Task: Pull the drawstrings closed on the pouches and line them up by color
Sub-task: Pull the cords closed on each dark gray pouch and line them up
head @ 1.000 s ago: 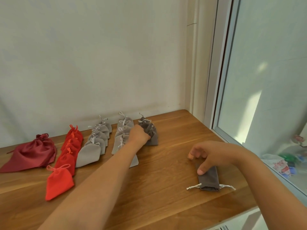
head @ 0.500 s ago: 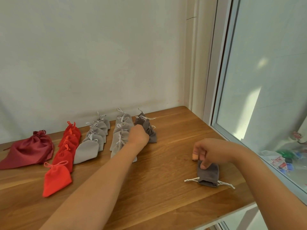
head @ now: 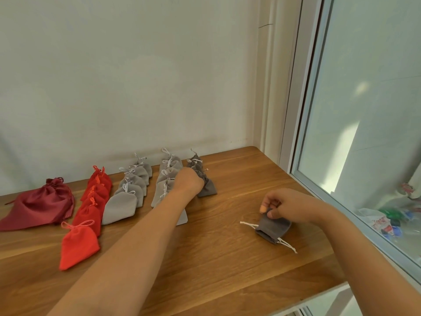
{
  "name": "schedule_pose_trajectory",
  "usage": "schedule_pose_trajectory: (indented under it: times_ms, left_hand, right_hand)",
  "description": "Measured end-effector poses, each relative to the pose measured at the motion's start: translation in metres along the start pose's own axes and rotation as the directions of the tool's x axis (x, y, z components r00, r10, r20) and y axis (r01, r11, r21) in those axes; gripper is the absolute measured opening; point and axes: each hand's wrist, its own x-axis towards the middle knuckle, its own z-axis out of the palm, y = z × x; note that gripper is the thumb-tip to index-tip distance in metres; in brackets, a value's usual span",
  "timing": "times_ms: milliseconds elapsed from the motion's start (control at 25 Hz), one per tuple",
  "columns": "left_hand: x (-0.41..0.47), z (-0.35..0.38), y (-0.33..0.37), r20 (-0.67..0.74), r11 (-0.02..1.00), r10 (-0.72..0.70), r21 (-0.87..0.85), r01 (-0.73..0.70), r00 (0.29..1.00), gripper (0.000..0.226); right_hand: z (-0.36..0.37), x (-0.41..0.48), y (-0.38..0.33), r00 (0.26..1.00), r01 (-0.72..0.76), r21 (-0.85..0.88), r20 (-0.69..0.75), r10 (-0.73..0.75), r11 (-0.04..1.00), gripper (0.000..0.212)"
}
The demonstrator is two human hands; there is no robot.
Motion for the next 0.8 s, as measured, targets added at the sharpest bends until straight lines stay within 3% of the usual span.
schedule_pose_trajectory:
  times_ms: [240, 400, 480, 520, 600, 680, 800]
  left_hand:
    - [0.002, -0.005, -0.004, 0.034, 0.985, -0.043, -0.165, 0.048, 0.998, 0.024]
    - [-0.022, -0.021, -0.01, -0.037, 0.97, 0.05, -0.237, -0.058, 0.998, 0.015]
    - [-0.051, -0.033, -0.014, 0.103, 0.893, 0.092, -0.448, -0.037, 0.99, 0.013]
    - [-0.068, -0.038, -0.017, 0.208, 0.824, 0.141, -0.566, 0.002, 0.968, 0.008]
    - [-0.099, -0.047, -0.024, 0.324, 0.664, 0.263, -0.744, 0.073, 0.909, 0.022]
    - [-0.114, -0.049, -0.037, 0.259, 0.429, 0.297, -0.896, 0.114, 0.919, 0.032]
    - [-0.117, -0.053, -0.063, 0.057, -0.021, 0.154, -0.998, 0.061, 0.986, 0.027]
  right_hand:
    - [0.001, 0.013, -0.005, 0.987, 0.003, 0.363, -0.149, 0.055, 0.932, 0.024]
    - [0.007, 0.02, -0.017, 0.944, 0.135, 0.761, -0.294, 0.151, 0.634, 0.022]
    - [0.009, 0.024, -0.032, 0.929, 0.206, 0.839, -0.329, 0.168, 0.504, 0.019]
    - [0.011, 0.025, -0.042, 0.926, 0.232, 0.859, -0.339, 0.168, 0.457, 0.018]
    - [0.018, 0.028, -0.065, 0.919, 0.286, 0.875, -0.366, 0.147, 0.39, 0.015]
    - [0.031, 0.028, -0.089, 0.919, 0.33, 0.881, -0.383, 0.1, 0.338, 0.012]
    - [0.059, 0.032, -0.124, 0.936, 0.334, 0.871, -0.353, -0.013, 0.361, 0.01]
